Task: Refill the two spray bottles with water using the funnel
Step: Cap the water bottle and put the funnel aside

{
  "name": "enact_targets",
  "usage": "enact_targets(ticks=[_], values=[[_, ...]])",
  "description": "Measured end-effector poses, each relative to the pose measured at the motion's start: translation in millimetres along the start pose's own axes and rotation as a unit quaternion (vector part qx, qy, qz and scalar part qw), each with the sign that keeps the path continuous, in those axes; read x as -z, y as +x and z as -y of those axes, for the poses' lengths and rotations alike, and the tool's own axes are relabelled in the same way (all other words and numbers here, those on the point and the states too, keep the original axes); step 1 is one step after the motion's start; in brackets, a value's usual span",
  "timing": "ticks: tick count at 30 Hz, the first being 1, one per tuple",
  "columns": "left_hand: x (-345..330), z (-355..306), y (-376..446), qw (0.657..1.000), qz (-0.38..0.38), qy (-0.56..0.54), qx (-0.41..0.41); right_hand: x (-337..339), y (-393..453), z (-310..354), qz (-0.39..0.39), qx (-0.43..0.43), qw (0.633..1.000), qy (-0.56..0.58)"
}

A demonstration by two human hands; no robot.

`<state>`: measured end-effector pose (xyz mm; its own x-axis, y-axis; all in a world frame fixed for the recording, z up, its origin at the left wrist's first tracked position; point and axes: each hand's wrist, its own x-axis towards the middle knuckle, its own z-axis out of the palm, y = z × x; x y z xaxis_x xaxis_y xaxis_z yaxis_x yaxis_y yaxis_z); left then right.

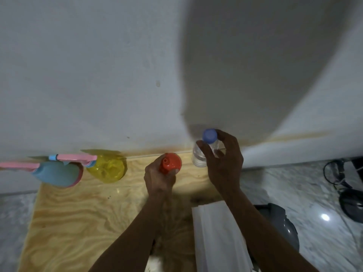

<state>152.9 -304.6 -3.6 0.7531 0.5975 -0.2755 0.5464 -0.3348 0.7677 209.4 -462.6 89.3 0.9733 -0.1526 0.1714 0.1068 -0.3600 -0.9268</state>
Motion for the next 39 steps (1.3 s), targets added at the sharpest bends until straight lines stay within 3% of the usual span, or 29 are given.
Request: enact_targets(ticks=[6, 11, 20, 27, 34, 39], values=[[-6, 6, 4, 0.998, -0.002, 0.055, -0.002, 1, 2, -1, 0.018, 0.001, 1.000, -0.006], [3, 3, -4, 0.999, 0.024, 0.022, 0.014, 16, -4, -3, 0.046, -0.039, 0.998, -0.012], [59, 40, -93, 0.999, 0.041, 0.035, 0.003, 71, -107, -37, 0.043, -0.108, 0.989, -0.090], [74, 99, -168, 0.988, 0.068, 0.059, -0.129, 83, -206, -60, 0.103, -0.173, 0.966, -0.162], [48, 139, -204, 0.954, 0.107, 0.216, -0.177, 70, -240, -84, 0.150, -0.192, 0.929, -0.280], [43, 166, -203, 0.929, 0.119, 0.300, -0.181, 66, -248, -99, 0.122, -0.178, 0.934, -0.284]])
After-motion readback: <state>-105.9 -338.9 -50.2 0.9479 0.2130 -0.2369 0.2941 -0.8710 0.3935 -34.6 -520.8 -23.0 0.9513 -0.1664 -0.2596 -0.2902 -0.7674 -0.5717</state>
